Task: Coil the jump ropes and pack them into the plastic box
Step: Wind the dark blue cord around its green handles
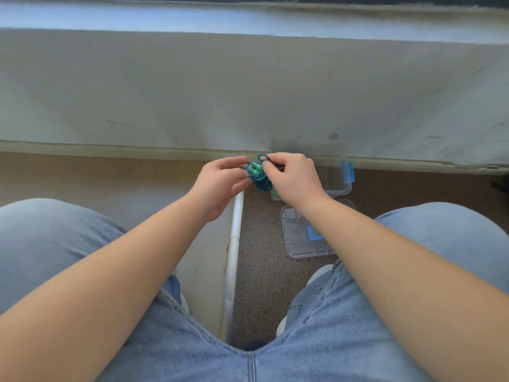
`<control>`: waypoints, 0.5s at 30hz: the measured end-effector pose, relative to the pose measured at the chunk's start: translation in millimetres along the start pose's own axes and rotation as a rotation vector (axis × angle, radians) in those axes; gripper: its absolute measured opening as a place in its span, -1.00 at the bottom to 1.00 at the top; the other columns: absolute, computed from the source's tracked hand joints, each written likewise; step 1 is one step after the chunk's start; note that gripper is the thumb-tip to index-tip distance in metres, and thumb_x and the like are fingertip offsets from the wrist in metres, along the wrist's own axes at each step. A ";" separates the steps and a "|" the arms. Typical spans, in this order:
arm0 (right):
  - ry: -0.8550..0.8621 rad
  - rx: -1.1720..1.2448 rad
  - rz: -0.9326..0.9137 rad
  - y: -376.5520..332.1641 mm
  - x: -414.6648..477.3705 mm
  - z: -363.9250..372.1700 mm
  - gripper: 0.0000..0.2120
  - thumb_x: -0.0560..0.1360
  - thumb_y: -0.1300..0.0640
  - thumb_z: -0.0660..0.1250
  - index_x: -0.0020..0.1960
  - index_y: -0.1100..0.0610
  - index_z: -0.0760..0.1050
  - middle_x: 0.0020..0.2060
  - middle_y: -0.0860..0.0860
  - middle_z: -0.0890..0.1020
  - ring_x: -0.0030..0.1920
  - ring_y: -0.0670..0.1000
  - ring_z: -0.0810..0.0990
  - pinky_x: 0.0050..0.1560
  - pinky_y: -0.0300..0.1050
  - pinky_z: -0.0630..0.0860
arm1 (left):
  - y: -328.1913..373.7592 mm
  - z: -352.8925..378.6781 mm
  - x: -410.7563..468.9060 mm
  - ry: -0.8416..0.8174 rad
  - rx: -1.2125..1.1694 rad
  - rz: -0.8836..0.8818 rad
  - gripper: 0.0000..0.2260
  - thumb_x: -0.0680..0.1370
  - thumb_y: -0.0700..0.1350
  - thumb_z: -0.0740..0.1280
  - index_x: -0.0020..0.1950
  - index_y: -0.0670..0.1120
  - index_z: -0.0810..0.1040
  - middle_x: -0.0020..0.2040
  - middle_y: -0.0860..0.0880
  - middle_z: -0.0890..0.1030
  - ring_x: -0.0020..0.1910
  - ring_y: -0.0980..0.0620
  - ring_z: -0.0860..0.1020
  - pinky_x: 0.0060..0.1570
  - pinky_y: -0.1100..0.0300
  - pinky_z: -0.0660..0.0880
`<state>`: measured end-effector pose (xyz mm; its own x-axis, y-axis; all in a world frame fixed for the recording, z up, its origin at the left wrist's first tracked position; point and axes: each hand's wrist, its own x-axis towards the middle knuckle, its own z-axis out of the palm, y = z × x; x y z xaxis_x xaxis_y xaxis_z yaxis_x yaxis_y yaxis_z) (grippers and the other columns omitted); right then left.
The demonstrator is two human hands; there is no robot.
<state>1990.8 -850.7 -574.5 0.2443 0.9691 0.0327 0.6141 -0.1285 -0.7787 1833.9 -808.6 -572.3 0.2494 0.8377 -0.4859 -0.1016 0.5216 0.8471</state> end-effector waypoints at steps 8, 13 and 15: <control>-0.051 -0.113 -0.115 2.4 3.0 0.1 -0.70 0.63 0.04 0.26 -0.14 0.17 0.64 -0.30 0.06 0.64 -0.19 0.08 0.57 -0.10 0.04 0.46 | 0.2 -1.3 0.7 0.038 0.000 0.049 -0.81 0.52 -0.44 0.34 0.05 -0.21 0.60 0.03 -0.19 0.61 0.01 -0.09 0.66 0.04 0.13 0.63; -0.194 -0.236 -0.265 6.8 4.7 2.6 -0.72 0.65 0.12 0.18 0.12 0.18 0.64 0.06 0.10 0.65 0.11 0.10 0.57 0.15 -0.03 0.46 | 1.5 -3.6 -1.3 0.044 -0.033 0.028 -0.82 0.50 -0.42 0.38 0.05 -0.20 0.59 -0.01 -0.17 0.62 -0.05 -0.04 0.67 0.01 0.17 0.63; -0.199 -0.219 -0.286 6.0 3.8 1.0 -0.73 0.63 0.15 0.23 0.23 0.15 0.64 0.17 0.08 0.65 0.20 0.04 0.57 0.26 -0.10 0.44 | 2.2 -5.3 -2.1 0.008 -0.026 0.005 -0.81 0.52 -0.38 0.39 0.10 -0.21 0.59 0.04 -0.17 0.64 0.00 -0.02 0.67 0.04 0.19 0.62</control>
<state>1994.6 -847.6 -579.6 -0.0960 0.9913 0.0897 0.7864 0.1308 -0.6037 1828.1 -808.3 -570.6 0.2407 0.8417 -0.4833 -0.1280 0.5211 0.8438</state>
